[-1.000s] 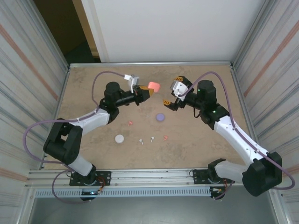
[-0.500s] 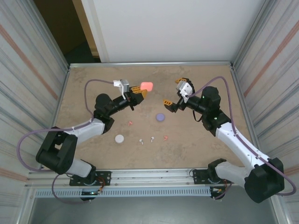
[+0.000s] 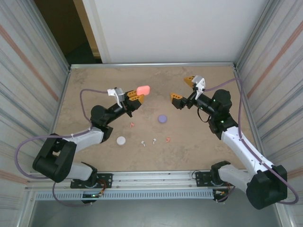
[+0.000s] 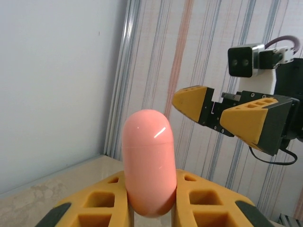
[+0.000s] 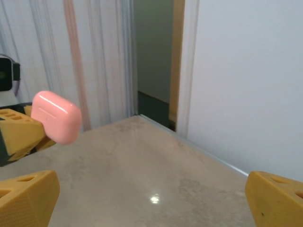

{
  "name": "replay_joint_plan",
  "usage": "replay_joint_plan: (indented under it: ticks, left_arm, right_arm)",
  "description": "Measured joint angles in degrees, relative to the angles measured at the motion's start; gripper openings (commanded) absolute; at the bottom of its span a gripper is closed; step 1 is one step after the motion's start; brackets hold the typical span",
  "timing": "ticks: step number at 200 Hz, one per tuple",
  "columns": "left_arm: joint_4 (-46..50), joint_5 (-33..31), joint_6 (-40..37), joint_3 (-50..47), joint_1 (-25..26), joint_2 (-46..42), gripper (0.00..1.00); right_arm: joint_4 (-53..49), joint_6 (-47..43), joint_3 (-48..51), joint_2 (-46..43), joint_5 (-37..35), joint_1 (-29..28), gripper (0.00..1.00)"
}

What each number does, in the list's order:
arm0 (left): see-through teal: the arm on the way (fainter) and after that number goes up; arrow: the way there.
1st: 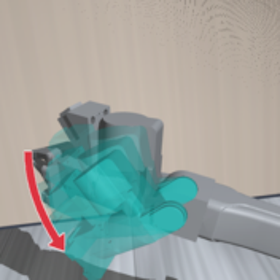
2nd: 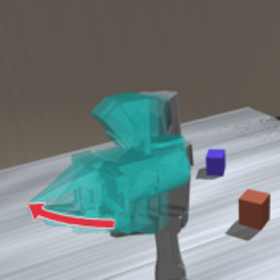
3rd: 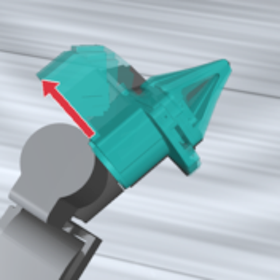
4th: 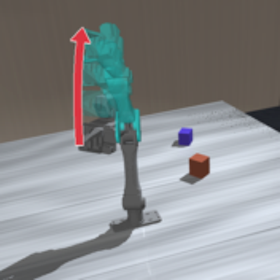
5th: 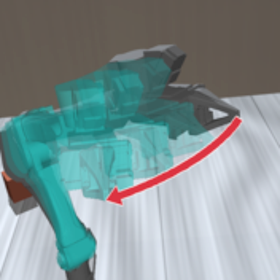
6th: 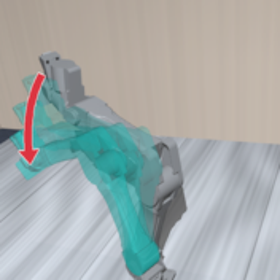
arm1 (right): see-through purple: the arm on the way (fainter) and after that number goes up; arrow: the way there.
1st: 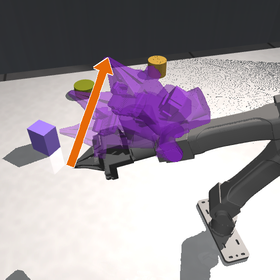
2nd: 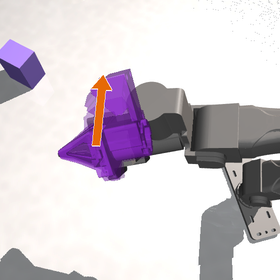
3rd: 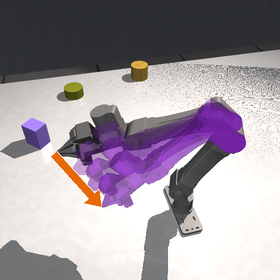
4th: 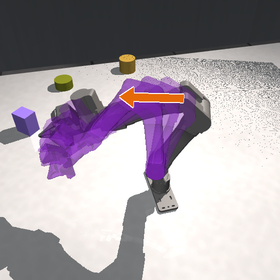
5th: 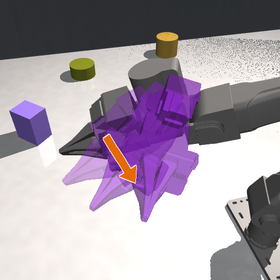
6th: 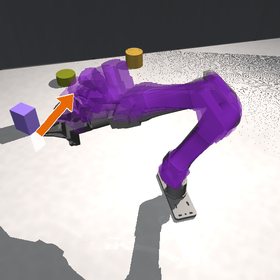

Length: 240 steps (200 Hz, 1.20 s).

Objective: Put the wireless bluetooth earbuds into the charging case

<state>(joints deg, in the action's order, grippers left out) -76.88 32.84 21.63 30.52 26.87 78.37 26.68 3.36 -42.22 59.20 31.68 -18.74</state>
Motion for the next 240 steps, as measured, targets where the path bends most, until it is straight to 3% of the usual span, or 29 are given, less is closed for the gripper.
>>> replay_joint_plan:
  ticks: [98, 240]
  left_arm:
    - [-1.4, -0.5, -2.2, -1.2, 0.0, -3.2, 0.0]
    - [-1.4, 0.5, -3.0, -1.2, 1.0, -4.8, 0.0]
  right_arm:
    - [5.6, 12.8, -2.1, 7.1, 13.2, -0.5, 0.99]
    - [7.9, 12.5, -13.2, 17.6, 13.8, -10.3, 1.0]
